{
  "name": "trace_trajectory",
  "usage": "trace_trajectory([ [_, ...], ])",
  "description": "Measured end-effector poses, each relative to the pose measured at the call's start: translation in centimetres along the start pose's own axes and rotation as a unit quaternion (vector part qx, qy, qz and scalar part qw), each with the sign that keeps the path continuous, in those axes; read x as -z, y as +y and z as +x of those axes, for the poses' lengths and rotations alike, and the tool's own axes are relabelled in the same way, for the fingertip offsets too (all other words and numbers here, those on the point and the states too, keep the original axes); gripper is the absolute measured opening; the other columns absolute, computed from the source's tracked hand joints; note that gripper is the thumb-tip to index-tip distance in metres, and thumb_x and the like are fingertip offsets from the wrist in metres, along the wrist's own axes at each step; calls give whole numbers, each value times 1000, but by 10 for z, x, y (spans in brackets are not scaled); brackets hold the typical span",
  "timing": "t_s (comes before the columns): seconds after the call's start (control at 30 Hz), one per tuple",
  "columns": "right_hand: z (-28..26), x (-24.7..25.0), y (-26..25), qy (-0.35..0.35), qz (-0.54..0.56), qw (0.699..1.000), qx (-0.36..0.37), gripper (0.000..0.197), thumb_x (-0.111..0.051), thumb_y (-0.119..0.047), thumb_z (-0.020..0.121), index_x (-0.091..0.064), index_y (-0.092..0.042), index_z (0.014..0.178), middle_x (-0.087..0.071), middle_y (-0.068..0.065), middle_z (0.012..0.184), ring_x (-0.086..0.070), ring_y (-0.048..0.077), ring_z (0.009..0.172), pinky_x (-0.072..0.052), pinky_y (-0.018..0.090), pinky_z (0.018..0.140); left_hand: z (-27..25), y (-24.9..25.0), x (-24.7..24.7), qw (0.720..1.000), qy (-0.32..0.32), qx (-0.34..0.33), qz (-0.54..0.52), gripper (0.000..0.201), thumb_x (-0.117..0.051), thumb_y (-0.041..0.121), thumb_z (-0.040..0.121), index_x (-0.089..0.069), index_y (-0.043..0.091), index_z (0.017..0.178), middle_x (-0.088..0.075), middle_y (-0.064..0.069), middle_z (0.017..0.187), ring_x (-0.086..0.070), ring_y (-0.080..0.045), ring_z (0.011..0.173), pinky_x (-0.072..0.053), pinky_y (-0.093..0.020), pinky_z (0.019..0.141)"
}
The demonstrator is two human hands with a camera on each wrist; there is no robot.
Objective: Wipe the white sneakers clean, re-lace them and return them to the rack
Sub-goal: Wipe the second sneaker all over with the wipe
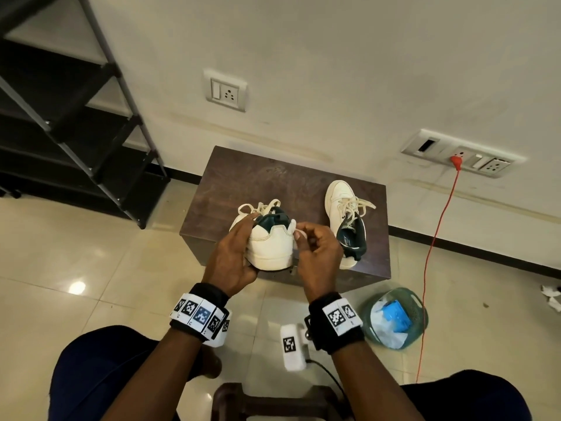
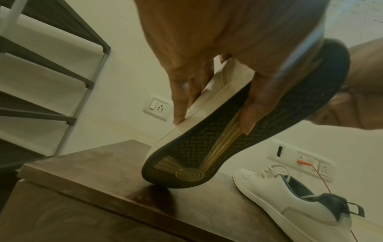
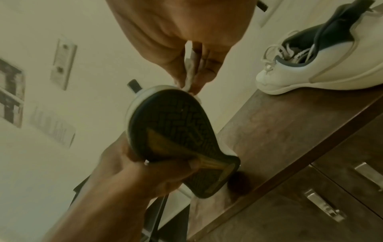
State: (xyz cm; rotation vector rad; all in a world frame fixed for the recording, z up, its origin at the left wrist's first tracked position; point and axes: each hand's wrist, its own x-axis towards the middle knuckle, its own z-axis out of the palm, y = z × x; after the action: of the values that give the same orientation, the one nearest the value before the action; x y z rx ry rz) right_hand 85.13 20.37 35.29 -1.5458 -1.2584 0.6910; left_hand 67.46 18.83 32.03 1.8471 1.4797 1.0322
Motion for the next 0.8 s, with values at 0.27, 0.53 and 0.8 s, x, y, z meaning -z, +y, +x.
trace_trajectory([
  [0.27,-50,19,-11,-26,-72,985,152,13,-75,-6,89,-77,-14,99,-60,-3,88,-60,19,79,-50,37,67,7,-1,-4,1000,-13,9,7,87,-76,5,67,-44,13,148,-56,-6,145,-55,-25,132,-50,-39,107],
  [0.53,-35,-15,-31,-61,-177,941,281,13,-73,-5,88,-77,-9,100,-62,6,86,-56,21,81,-43,25,68,14,1,1,999,5,34,-24,78,-81,9,71,-50,18,143,-66,2,127,-60,-3,110,-45,-9,94],
  [0.8,-7,42,3,-167,-95,952,239,35,-70,11,86,-80,-17,105,-62,1,98,-63,18,93,-53,35,75,26,-10,5,999,-28,-24,-12,78,-80,6,69,-54,17,142,-63,-1,136,-61,-15,123,-49,-25,103],
])
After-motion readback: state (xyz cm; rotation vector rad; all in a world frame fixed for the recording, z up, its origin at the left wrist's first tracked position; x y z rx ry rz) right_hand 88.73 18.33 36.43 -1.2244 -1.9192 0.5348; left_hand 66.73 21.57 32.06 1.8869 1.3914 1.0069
